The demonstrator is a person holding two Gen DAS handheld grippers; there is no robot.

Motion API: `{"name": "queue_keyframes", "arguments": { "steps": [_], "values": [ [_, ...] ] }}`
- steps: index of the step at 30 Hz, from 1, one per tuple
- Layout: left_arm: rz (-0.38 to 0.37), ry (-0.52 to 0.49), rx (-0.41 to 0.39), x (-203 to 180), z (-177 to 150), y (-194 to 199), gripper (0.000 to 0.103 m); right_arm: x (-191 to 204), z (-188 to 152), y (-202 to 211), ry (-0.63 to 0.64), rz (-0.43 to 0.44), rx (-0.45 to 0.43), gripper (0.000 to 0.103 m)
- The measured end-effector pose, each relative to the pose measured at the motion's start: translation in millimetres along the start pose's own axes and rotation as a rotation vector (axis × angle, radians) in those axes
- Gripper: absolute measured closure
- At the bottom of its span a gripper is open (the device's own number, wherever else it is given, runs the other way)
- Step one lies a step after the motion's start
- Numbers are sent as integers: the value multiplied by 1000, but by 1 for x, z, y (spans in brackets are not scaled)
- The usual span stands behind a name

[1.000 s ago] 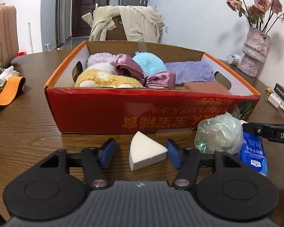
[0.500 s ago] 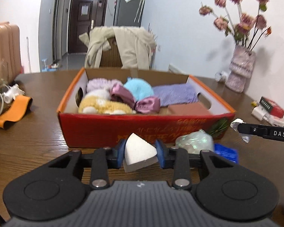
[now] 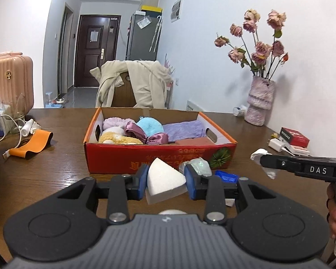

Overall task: Organize soft objects
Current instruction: 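Lower both held items into the box and open both grippers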

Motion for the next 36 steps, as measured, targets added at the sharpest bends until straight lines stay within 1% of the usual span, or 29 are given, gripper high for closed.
{"name": "queue_keyframes", "arguments": {
  "steps": [5, 7, 11, 14, 16, 22, 26, 30, 34, 36],
  "values": [
    [-4, 9, -14, 1, -3, 14, 67, 12, -5, 10, 10, 10, -4, 86],
    [-5, 13, -16, 3, -3, 15, 67, 15, -4, 11, 12, 14, -2, 86],
    [-7, 15, -12, 6, 2, 4, 67, 17, 2, 1, 19, 15, 0, 86],
    [-11, 3, -1, 9, 9, -14, 67, 17, 10, -14, 26, 16, 4, 86],
    [-16, -4, 0, 10, 17, -28, 67, 16, 18, -29, 22, 20, 10, 86],
    [-37, -26, 18, 21, 50, -88, 67, 12, 47, -85, 7, 41, 26, 86],
    [-54, -35, 66, 25, 61, -136, 67, 5, 64, -132, -45, 62, 48, 85],
    [-66, -62, 123, 24, 55, -177, 66, -5, 69, -179, -140, 94, 96, 85],
    [-85, -62, 157, 28, 45, -200, 65, -8, 61, -212, -161, 87, 134, 85],
    [-88, -63, 175, 30, 40, -208, 64, -11, 57, -226, -171, 67, 152, 83]
  ]
}}
Point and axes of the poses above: each gripper's, at about its wrist camera, not at the fingertips, and y roughly against the way its jaws point, x to its left, z to its top, the point moved 10 cm from there along -y, roughly the way its jaws point, and after that the axes turned 1 degree about -x, right-handed, at the moved point
